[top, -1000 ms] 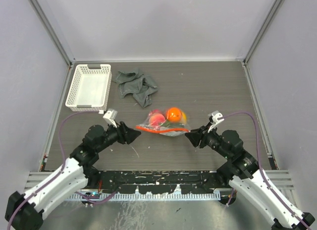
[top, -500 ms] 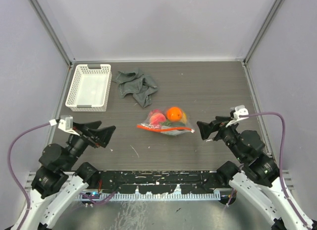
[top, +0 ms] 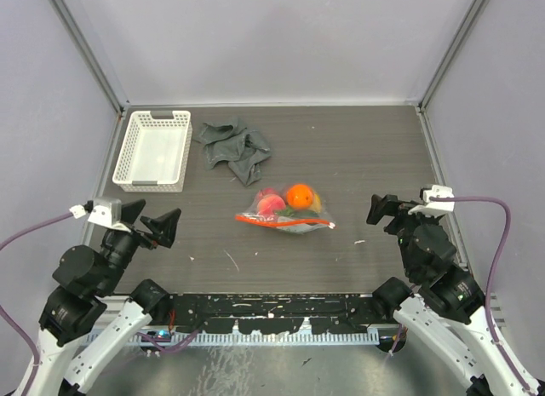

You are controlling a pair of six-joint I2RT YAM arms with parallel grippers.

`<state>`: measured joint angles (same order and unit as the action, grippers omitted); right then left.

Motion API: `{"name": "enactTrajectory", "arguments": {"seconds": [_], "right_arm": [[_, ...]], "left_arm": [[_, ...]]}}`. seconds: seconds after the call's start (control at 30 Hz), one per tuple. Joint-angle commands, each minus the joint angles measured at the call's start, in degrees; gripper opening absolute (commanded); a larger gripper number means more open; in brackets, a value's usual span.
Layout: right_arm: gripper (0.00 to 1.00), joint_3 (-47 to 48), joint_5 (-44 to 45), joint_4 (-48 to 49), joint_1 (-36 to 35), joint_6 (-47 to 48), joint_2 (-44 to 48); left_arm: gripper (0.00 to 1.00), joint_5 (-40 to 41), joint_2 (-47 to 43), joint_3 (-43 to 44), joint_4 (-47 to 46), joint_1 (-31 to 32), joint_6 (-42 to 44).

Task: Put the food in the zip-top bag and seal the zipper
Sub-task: Place the zipper food storage bag at the center of the board, then reset both arms

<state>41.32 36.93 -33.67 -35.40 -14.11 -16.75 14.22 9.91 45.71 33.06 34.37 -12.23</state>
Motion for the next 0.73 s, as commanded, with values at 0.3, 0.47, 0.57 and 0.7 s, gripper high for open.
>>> {"name": "enactTrajectory", "arguments": {"seconds": [0.3,0.47,0.57,0.7], "right_arm": [[1.0,1.7,7.8,-0.6,0.1,-4.8,0.3],[1.0,1.7,6.9,-0.5,0.1,-4.5,0.3],[1.0,1.5,6.3,-0.2,0.1,-4.1,0.3],[1.0,1.7,6.4,-0.1,0.1,-3.7,0.2]], "left_arm": [[0.98,1.5,3.7,-3.6,-1.7,-2.5,4.9],[0.98,0.1,3.1,-4.0,-2.0,-4.2,5.1],[0.98,-0.4,2.8,-4.3,-2.0,-4.6,5.0],[0.98,-0.5,3.0,-4.3,-1.9,-4.7,5.1]]}}
